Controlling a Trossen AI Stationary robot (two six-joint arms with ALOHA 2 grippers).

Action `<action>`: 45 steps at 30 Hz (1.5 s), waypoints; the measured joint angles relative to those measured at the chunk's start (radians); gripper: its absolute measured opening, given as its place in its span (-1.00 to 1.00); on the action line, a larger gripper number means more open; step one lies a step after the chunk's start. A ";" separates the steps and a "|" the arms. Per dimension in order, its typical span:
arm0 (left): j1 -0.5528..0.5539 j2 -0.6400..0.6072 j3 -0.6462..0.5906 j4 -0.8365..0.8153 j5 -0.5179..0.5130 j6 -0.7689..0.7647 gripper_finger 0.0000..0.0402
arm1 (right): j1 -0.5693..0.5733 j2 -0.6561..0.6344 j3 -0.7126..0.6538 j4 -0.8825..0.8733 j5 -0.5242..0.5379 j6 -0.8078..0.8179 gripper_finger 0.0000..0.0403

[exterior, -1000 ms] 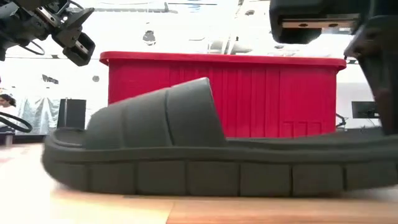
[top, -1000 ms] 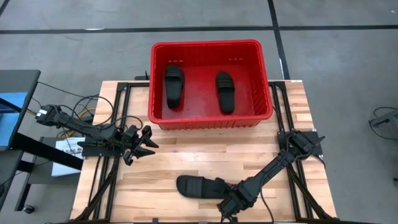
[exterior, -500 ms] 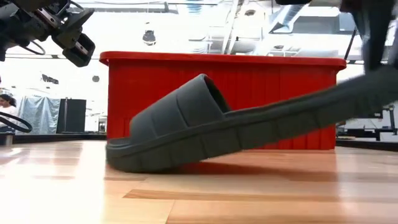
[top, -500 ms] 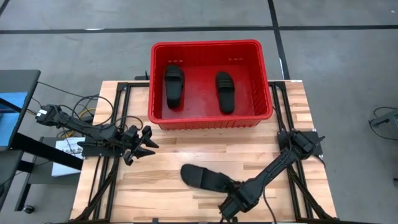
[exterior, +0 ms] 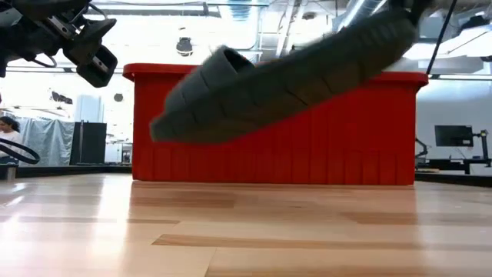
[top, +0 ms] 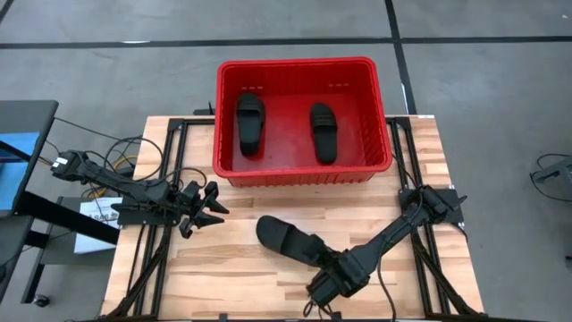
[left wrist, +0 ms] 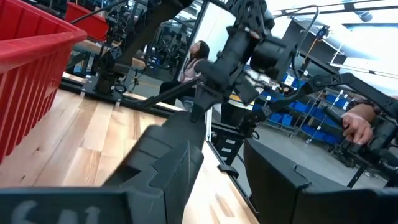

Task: Pick and place slides into bin
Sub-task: Put the black slipper into the red bin

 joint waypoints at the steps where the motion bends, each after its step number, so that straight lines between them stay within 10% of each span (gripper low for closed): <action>1: 0.000 0.000 0.000 0.000 0.000 0.000 -0.29 | -0.002 0.000 0.017 -0.010 0.014 0.000 -1.00; 45: 0.000 0.000 0.000 -0.004 0.000 -0.010 -0.29 | -0.093 -0.002 0.342 -0.173 0.487 0.185 -1.00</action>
